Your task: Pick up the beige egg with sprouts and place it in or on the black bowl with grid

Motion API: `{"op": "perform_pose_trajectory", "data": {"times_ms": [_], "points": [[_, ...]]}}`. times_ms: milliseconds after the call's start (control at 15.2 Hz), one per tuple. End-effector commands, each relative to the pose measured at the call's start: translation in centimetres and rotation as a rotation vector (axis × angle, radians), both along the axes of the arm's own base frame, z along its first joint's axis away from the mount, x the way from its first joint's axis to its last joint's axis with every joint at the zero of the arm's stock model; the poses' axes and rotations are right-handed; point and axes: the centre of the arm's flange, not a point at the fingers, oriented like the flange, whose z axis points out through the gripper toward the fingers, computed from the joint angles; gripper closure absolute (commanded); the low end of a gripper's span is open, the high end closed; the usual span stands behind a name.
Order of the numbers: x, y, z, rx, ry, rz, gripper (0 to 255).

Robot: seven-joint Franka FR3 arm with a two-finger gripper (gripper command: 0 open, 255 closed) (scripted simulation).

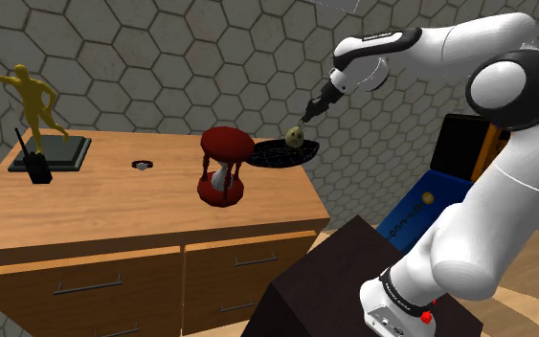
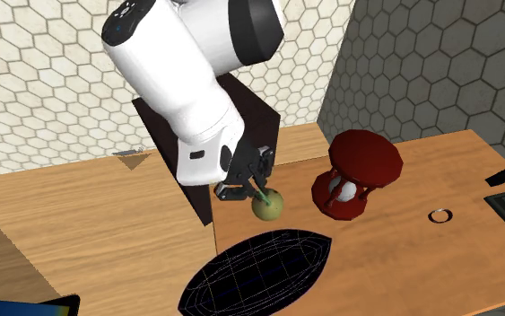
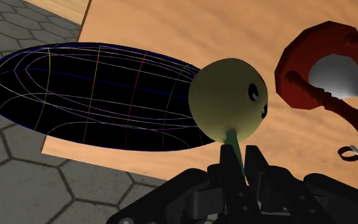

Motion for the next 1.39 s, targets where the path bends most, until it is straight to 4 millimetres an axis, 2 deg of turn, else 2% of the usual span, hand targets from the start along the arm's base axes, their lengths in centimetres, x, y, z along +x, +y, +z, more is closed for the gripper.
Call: {"op": "perform_pose_trajectory", "data": {"times_ms": [0, 396, 1320], "points": [[2.0, -1.6, 0.4, 0.001, -0.001, 0.002, 255], [7.9, -6.2, 1.9, 0.001, -0.001, 0.002, 255], [7.9, -6.2, -5.5, 0.001, -0.001, 0.002, 255]]}}
